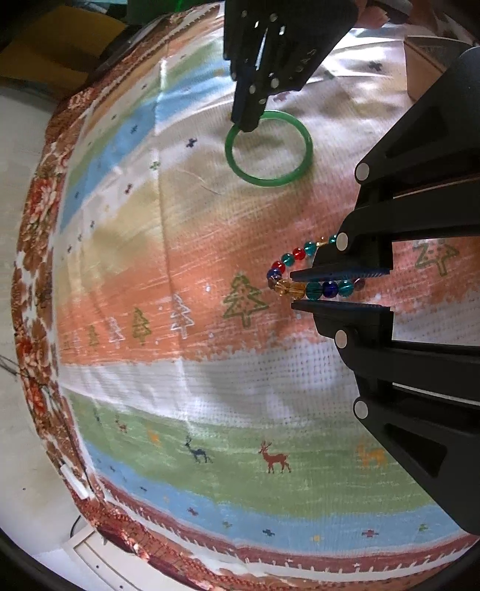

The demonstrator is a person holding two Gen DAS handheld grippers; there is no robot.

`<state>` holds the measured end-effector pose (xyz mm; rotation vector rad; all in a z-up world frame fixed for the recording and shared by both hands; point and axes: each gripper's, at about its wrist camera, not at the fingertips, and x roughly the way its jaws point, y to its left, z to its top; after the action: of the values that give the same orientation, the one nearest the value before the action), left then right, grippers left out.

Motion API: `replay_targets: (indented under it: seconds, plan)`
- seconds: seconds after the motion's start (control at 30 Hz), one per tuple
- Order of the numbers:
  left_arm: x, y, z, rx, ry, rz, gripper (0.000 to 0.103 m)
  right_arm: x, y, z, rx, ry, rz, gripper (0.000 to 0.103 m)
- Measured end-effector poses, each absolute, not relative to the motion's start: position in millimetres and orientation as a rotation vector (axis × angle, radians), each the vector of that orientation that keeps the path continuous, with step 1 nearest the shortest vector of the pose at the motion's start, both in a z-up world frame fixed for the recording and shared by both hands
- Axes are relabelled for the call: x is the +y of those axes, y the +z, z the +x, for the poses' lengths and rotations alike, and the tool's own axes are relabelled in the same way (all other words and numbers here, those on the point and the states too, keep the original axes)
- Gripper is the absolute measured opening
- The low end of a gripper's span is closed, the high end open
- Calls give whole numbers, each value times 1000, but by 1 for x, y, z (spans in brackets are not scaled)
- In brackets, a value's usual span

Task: Organize jewelry
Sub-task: 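Lift and carry the multicolour bracelet and green bangle over the tin box with both tools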

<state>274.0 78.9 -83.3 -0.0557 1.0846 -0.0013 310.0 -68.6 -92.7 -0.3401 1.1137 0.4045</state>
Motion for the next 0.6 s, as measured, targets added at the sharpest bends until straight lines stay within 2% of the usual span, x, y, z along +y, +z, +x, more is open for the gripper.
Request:
replay_targets:
  seconds: [0.33,0.6]
  plan:
    - [66,-59,260,1016,16,-74,9,-77,-54,280,1036,423,-306,9]
    - [50,-49,242,996,-8,-71,9,-86,-45,269,1017,416,-298,9]
